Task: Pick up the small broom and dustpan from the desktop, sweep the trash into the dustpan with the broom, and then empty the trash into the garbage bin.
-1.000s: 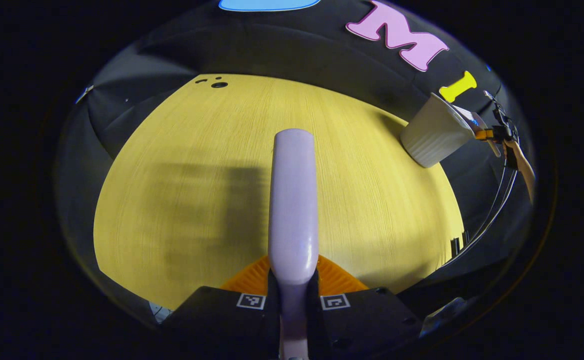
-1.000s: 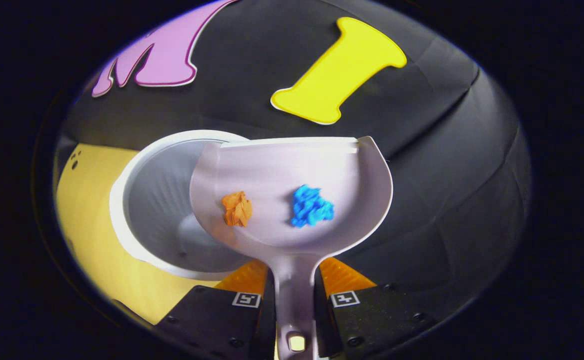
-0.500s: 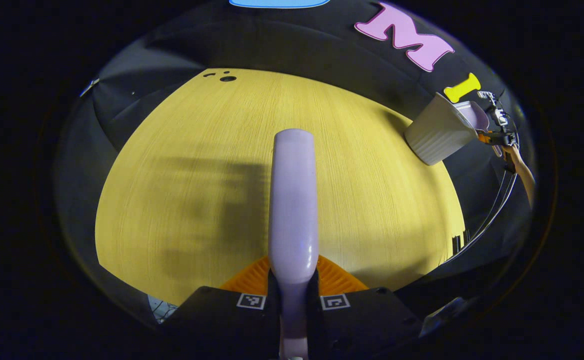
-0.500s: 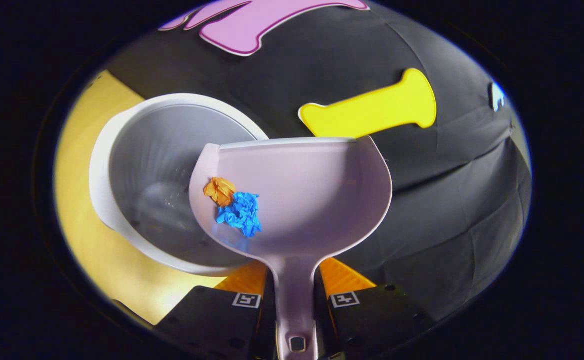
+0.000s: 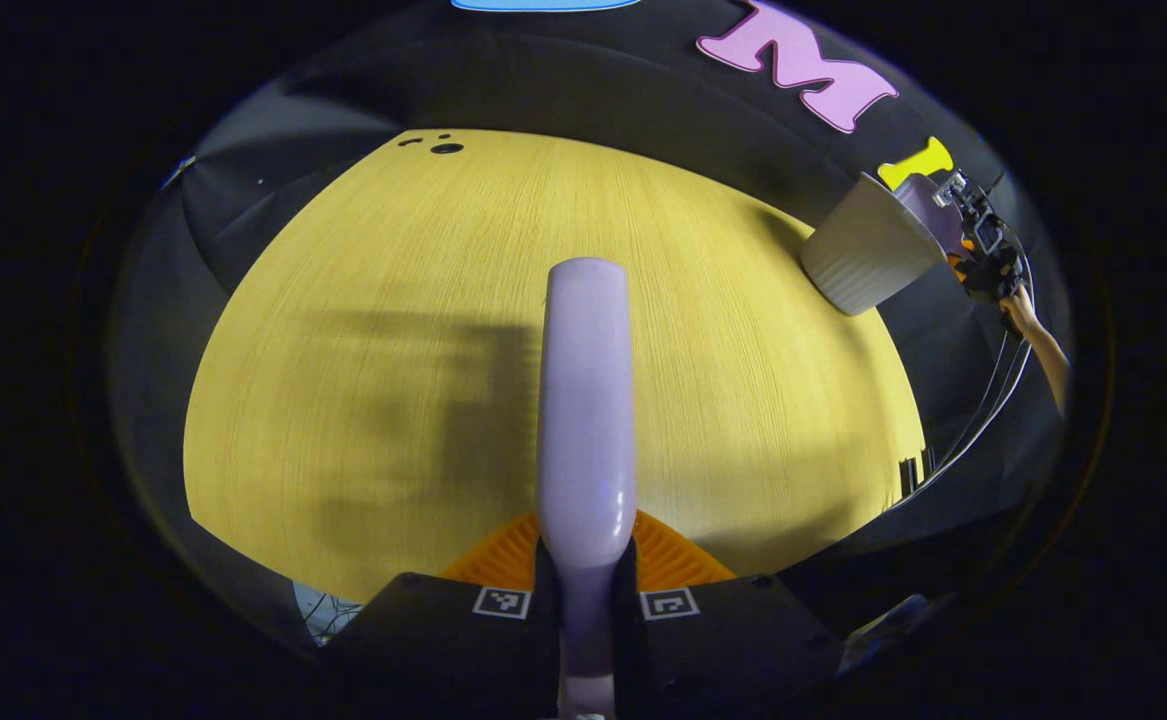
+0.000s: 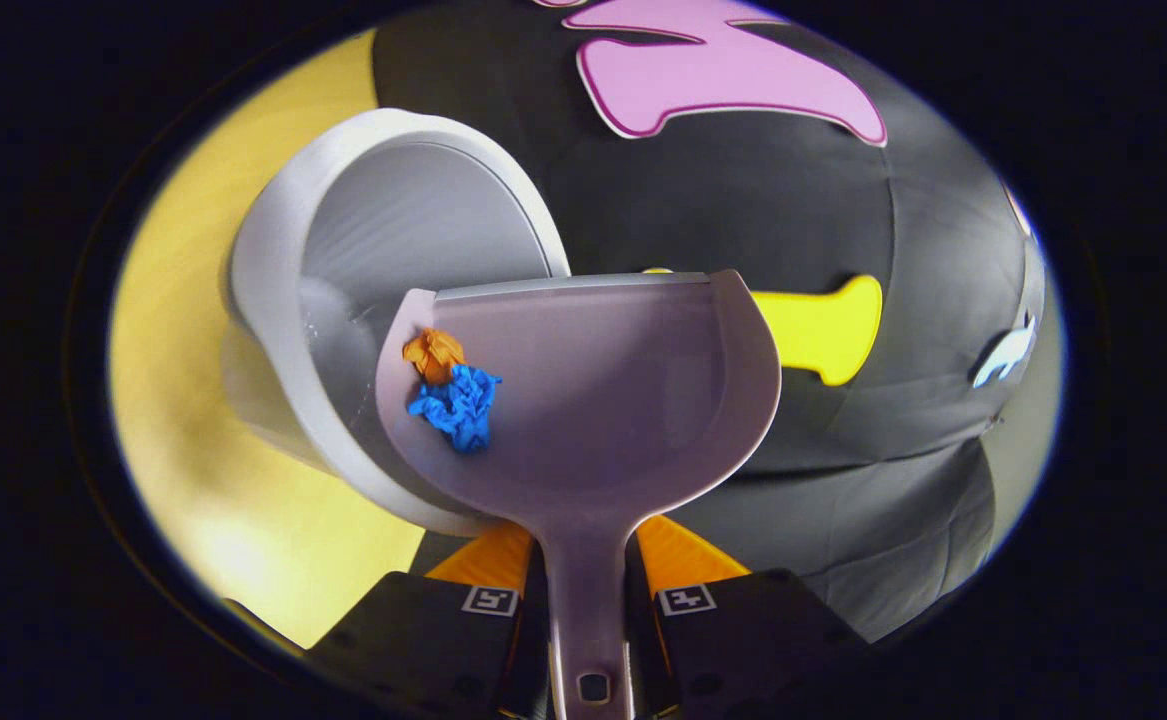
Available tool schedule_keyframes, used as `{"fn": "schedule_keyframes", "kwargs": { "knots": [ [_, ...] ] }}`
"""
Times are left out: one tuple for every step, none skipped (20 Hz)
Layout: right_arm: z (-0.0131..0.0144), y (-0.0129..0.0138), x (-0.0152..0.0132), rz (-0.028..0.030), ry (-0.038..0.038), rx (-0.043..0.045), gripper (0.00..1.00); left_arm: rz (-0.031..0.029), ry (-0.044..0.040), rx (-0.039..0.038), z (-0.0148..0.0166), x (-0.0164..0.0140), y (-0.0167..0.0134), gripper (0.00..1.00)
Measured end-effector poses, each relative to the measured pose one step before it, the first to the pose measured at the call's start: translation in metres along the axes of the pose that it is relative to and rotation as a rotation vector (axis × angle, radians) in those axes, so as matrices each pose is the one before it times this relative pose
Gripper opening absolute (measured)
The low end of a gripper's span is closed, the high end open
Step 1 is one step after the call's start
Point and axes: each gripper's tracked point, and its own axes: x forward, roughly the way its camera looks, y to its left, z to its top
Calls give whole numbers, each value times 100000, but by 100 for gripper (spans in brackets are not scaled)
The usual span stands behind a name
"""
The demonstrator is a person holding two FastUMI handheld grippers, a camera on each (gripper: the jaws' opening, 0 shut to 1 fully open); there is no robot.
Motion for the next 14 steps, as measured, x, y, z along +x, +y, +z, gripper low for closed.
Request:
{"fn": "schedule_keyframes", "kwargs": {
  "knots": [
    [-334,-422,-65,-391,-1589,-2768,36,-844,-29,-706,-65,-28,-115,27],
    [-433,-528,-181,-357,-963,-2586,36,-1284,-222,-1529,-66,-63,-249,25],
    [-616,-414,-263,-598,-930,-2716,36,-749,-240,-1455,31,-16,-109,25],
    [-452,-255,-169,-459,-935,-2579,36,-162,-229,-776,-118,40,-44,27],
    [-645,-257,-210,-529,-1137,-3124,36,222,-384,15,9,-76,53,25],
    [-719,-17,378,-318,-1197,-2931,36,337,-336,325,17,-102,153,24],
    [-877,-2,132,-140,-872,-2537,31,342,-274,296,80,-47,82,25],
    [-898,-42,279,-46,-798,-2141,35,262,-173,-13,11,-19,85,25],
    [-504,-20,83,37,-272,-1395,39,26,-47,-274,111,-64,84,25],
    [402,376,179,186,7,-216,36,-3,-17,-134,-51,-14,6,25],
    [450,143,-210,516,346,421,36,275,-249,39,73,-51,20,25],
    [203,19,-139,887,492,1048,36,177,-242,130,47,14,22,25],
    [177,-18,-288,1132,507,1526,36,94,-286,154,78,-66,-10,25],
    [294,-218,-40,1182,904,2580,36,240,-581,408,144,-145,-70,25]
  ]
}}
